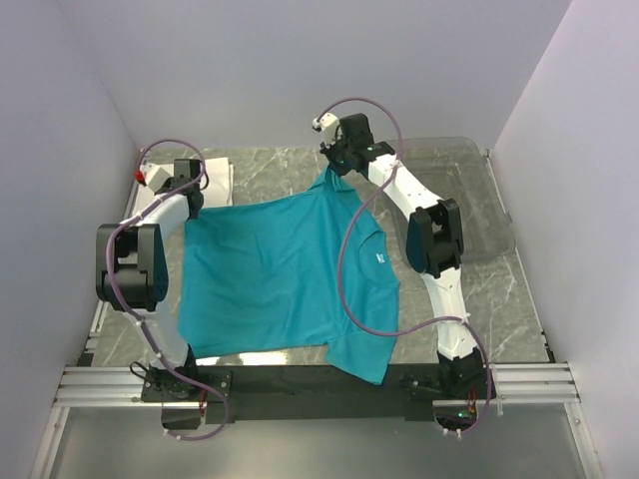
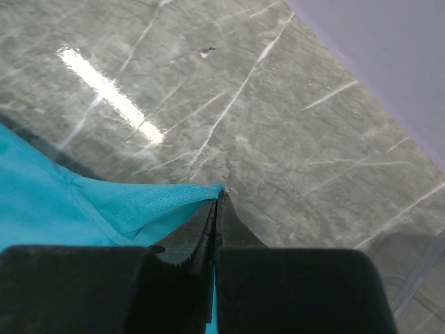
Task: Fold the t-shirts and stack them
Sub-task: Flatten the tshirt out
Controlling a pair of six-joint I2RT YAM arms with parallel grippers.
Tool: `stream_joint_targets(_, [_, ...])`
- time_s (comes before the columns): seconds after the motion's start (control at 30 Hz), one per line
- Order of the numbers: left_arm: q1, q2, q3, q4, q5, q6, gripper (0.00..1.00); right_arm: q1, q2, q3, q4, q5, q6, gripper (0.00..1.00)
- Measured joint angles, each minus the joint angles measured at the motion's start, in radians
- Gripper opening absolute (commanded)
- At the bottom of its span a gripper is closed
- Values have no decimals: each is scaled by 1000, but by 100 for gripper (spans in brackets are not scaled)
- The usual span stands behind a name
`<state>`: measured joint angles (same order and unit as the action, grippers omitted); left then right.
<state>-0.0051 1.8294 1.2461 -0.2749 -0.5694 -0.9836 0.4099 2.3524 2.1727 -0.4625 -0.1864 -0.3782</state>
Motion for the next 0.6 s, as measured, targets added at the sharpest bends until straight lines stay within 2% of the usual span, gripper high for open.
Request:
stream_joint_targets(0.17, [2,4,-2,24,21,21,1,0,17,11,6,35,6,0])
stream_joint_targets(0.53, [2,108,106,15,48,55,1,3,39,56,42,89,18,0])
stream_joint_targets(0.6, [7,121,127,6,49,55,2,5,53,77,59,98,20,15])
